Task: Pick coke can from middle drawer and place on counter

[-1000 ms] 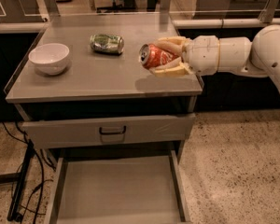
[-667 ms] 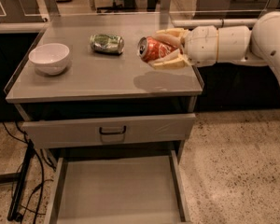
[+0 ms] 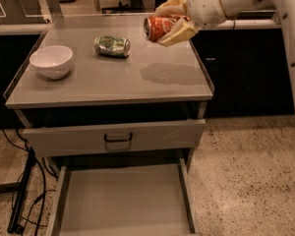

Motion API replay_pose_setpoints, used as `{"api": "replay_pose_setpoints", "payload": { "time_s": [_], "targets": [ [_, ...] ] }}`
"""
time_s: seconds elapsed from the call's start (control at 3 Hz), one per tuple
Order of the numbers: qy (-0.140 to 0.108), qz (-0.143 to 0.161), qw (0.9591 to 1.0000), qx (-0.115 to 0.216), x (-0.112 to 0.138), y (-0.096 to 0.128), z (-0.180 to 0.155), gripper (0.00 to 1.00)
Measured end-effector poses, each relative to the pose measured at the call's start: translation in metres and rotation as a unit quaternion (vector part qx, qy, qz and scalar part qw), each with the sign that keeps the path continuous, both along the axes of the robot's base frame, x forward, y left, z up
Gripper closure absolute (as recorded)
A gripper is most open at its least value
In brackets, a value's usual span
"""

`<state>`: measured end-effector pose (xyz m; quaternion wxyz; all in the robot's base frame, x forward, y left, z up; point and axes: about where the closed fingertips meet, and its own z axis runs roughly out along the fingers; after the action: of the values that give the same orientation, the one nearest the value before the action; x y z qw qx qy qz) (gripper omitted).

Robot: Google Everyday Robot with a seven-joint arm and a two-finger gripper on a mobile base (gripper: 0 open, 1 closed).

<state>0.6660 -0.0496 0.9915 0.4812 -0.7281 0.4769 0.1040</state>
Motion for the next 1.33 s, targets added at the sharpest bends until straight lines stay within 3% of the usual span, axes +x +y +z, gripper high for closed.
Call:
{"api": "replay_pose_setpoints", "payload": {
  "time_s": [0.33, 1.0, 1.33],
  "targets": [
    [0.0, -0.004, 0.999, -0.045, 0.021, -0.002, -0.001, 1.0],
    [0.007, 0.011, 0.9991, -0.04, 0.026, 0.018, -0.012, 1.0],
    [0.029, 0.025, 0.998, -0.05, 0.024, 0.039, -0.037, 1.0]
  ]
}}
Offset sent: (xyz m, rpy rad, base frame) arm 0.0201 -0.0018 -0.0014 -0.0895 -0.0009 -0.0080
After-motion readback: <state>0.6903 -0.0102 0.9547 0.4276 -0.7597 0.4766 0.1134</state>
